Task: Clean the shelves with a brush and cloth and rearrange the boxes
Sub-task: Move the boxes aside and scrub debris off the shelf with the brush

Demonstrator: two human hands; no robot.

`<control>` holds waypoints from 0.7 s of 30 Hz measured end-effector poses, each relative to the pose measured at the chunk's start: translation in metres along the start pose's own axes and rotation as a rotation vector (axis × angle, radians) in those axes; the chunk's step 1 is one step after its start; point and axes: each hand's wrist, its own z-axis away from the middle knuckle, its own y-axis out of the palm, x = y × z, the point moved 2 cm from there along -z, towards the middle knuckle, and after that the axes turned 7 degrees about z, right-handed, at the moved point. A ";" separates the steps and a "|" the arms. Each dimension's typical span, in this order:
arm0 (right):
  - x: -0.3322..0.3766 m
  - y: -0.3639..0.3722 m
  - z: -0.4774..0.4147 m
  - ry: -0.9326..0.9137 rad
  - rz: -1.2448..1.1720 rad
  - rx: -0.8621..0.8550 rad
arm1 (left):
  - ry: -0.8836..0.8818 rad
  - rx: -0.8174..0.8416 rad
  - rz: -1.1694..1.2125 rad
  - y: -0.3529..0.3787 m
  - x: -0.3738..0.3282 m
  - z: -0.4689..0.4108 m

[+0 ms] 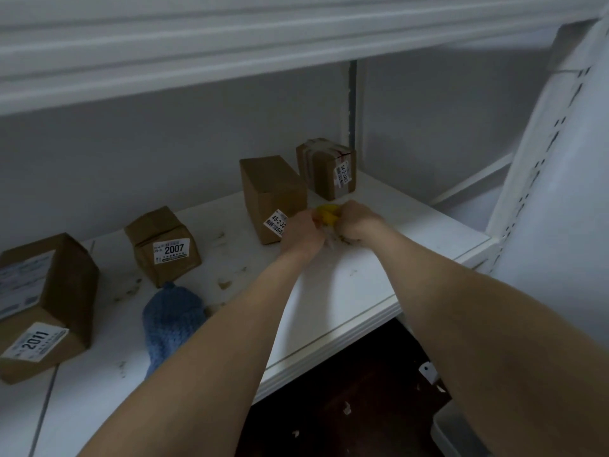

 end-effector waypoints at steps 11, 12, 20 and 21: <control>-0.023 -0.017 0.030 0.178 0.084 -0.188 | -0.038 -0.179 0.039 -0.035 -0.008 0.018; -0.023 -0.013 0.032 0.187 0.096 -0.168 | -0.043 -0.227 0.027 -0.042 -0.007 0.019; 0.009 -0.002 0.044 0.068 0.181 -0.039 | -0.108 -0.468 0.038 -0.075 0.002 0.028; 0.013 -0.005 0.045 0.073 0.222 -0.060 | -0.118 -0.476 0.051 -0.078 0.003 0.028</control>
